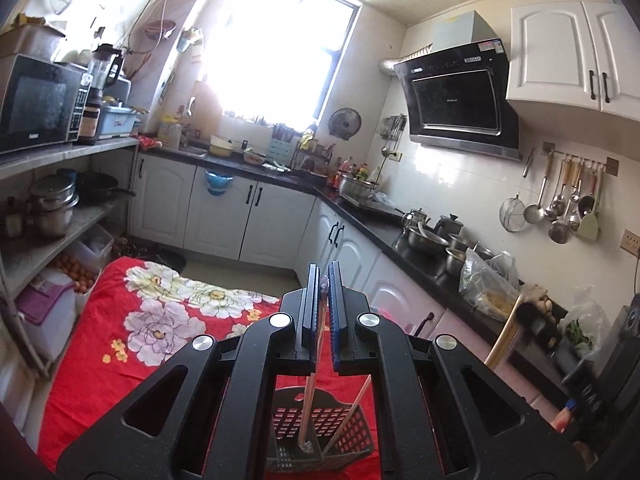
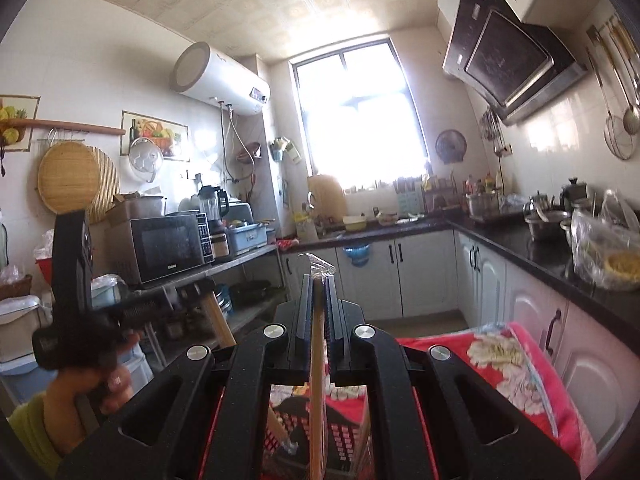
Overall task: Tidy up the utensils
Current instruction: 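Lift both chopsticks upright and carry them over the grey caddy, then drop the chopsticks into the caddy slots and open both grippers, then move both open grippers back toward the remaining loose chopsticks, then close the left gripper on a wooden chopstick while the right gripper grasps a wrapped pair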
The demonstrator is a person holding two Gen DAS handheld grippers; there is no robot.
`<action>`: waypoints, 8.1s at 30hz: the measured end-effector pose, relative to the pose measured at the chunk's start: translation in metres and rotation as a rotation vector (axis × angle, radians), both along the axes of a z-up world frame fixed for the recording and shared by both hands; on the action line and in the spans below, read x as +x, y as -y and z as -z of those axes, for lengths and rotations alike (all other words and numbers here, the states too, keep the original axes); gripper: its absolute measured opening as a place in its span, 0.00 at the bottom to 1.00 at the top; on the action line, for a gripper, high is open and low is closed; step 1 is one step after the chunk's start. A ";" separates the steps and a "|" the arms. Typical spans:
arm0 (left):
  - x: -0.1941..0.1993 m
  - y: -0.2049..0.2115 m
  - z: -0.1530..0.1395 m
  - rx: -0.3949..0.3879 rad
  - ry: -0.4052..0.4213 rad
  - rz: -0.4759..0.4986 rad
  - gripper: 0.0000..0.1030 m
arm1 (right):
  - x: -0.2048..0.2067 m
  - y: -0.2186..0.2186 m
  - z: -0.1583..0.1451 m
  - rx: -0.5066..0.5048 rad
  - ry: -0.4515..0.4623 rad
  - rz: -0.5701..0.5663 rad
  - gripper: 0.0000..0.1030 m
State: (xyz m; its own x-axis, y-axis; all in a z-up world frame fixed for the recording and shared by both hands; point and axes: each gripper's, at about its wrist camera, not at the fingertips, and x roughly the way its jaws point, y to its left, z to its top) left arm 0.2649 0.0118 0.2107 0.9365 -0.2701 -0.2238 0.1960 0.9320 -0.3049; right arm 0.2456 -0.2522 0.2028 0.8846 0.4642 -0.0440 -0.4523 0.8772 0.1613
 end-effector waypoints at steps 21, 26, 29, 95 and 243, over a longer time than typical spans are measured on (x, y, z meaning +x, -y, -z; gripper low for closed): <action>0.024 0.013 0.066 0.062 -0.043 0.001 0.02 | 0.048 -0.033 0.031 -0.060 0.066 0.036 0.06; 0.025 0.014 0.082 0.061 -0.058 0.006 0.02 | 0.057 -0.033 0.056 -0.055 0.050 0.050 0.06; 0.025 0.013 0.094 0.058 -0.074 0.006 0.02 | 0.065 -0.032 0.072 -0.046 0.014 0.060 0.06; -0.059 -0.041 0.113 -0.085 -0.147 -0.016 0.74 | -0.012 -0.009 0.132 -0.126 -0.361 0.120 0.75; -0.022 -0.033 0.253 0.010 -0.648 -0.058 0.06 | -0.036 0.066 0.245 -0.026 -0.861 -0.054 0.03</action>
State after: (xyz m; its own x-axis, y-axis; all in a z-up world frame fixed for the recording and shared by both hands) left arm 0.2425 0.0445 -0.0419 0.6240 -0.2184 -0.7503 -0.0749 0.9390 -0.3357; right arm 0.2099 -0.3179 -0.0417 0.5155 0.4938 -0.7003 -0.2227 0.8664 0.4470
